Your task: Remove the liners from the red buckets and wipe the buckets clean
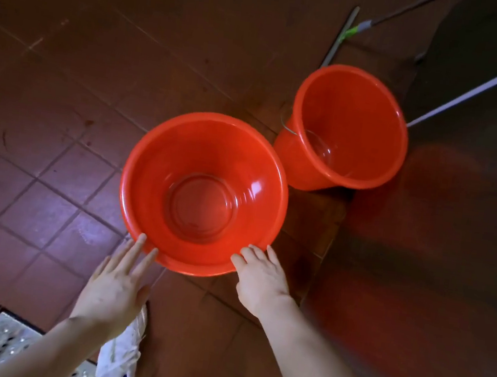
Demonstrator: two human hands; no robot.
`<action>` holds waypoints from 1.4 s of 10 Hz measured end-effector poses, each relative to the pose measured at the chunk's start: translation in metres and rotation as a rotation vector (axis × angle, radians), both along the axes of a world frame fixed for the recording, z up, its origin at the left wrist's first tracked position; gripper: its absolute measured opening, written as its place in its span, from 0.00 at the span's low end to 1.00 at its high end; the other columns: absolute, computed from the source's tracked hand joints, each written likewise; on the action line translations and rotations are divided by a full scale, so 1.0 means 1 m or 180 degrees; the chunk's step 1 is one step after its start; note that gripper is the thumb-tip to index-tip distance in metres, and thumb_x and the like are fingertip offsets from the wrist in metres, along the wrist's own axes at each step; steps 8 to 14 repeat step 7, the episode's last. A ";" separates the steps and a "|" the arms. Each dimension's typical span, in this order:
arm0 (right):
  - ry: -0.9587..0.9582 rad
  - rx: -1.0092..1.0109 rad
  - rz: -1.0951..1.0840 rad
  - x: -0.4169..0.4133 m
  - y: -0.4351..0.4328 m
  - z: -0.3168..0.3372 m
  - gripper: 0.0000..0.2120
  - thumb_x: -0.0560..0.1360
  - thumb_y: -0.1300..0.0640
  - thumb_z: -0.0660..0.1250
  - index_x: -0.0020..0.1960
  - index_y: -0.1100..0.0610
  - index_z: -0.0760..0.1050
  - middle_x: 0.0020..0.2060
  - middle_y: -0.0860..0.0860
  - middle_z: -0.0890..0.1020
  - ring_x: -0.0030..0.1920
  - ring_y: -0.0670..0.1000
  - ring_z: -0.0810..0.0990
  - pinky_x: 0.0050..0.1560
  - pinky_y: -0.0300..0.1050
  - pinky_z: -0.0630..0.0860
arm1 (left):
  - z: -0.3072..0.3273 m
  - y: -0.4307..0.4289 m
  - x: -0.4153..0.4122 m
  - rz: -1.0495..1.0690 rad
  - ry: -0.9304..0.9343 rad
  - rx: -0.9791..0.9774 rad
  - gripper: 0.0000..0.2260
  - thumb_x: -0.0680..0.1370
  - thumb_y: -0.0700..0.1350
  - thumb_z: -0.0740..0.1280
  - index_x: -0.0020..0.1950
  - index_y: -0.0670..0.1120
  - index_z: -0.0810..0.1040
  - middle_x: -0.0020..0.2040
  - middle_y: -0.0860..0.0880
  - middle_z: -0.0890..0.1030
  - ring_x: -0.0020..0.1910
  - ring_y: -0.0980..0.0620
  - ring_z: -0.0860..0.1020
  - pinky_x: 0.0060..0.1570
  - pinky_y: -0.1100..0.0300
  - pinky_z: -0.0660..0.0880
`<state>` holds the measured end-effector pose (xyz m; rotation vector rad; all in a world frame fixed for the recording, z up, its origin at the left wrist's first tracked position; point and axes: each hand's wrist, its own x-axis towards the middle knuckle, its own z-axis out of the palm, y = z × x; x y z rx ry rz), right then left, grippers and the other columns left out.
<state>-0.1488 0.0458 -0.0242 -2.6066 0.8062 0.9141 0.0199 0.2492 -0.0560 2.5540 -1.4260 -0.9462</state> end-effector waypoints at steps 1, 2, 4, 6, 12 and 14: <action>0.0082 -0.0010 -0.0077 -0.044 -0.001 0.001 0.28 0.77 0.60 0.60 0.76 0.51 0.59 0.75 0.50 0.63 0.78 0.51 0.52 0.78 0.54 0.43 | 0.001 -0.003 -0.035 -0.0134 0.0144 -0.0047 0.33 0.78 0.50 0.65 0.79 0.52 0.54 0.78 0.51 0.41 0.79 0.49 0.49 0.75 0.51 0.55; 0.0181 -0.0054 -0.0263 -0.084 -0.003 0.002 0.30 0.77 0.60 0.60 0.77 0.51 0.57 0.76 0.49 0.60 0.79 0.51 0.50 0.78 0.53 0.43 | -0.003 -0.010 -0.063 -0.0421 0.0112 0.0017 0.33 0.80 0.53 0.61 0.79 0.55 0.46 0.77 0.52 0.33 0.79 0.52 0.43 0.76 0.52 0.52; 0.0635 -0.0109 -0.0636 -0.143 -0.009 0.004 0.29 0.79 0.57 0.59 0.78 0.51 0.56 0.78 0.49 0.57 0.79 0.52 0.49 0.78 0.55 0.44 | -0.006 -0.031 -0.111 -0.0895 0.0155 0.0057 0.31 0.81 0.55 0.57 0.79 0.57 0.44 0.75 0.53 0.28 0.78 0.52 0.41 0.77 0.53 0.49; 0.0939 -0.0057 -0.0848 -0.165 -0.003 0.015 0.31 0.80 0.55 0.58 0.79 0.50 0.51 0.79 0.49 0.51 0.77 0.54 0.56 0.77 0.57 0.47 | 0.002 -0.052 -0.128 -0.1133 0.0123 0.0445 0.30 0.81 0.57 0.56 0.79 0.58 0.44 0.77 0.53 0.30 0.78 0.52 0.41 0.76 0.52 0.51; 0.0787 -0.0113 -0.0991 -0.159 0.002 0.027 0.28 0.78 0.54 0.60 0.77 0.50 0.58 0.76 0.51 0.61 0.74 0.54 0.62 0.76 0.56 0.50 | 0.017 -0.061 -0.117 -0.1277 0.0124 0.0633 0.30 0.81 0.57 0.55 0.79 0.58 0.44 0.79 0.53 0.37 0.78 0.53 0.42 0.76 0.52 0.52; 0.0787 -0.0113 -0.0991 -0.159 0.002 0.027 0.28 0.78 0.54 0.60 0.77 0.50 0.58 0.76 0.51 0.61 0.74 0.54 0.62 0.76 0.56 0.50 | 0.017 -0.061 -0.117 -0.1277 0.0124 0.0633 0.30 0.81 0.57 0.55 0.79 0.58 0.44 0.79 0.53 0.37 0.78 0.53 0.42 0.76 0.52 0.52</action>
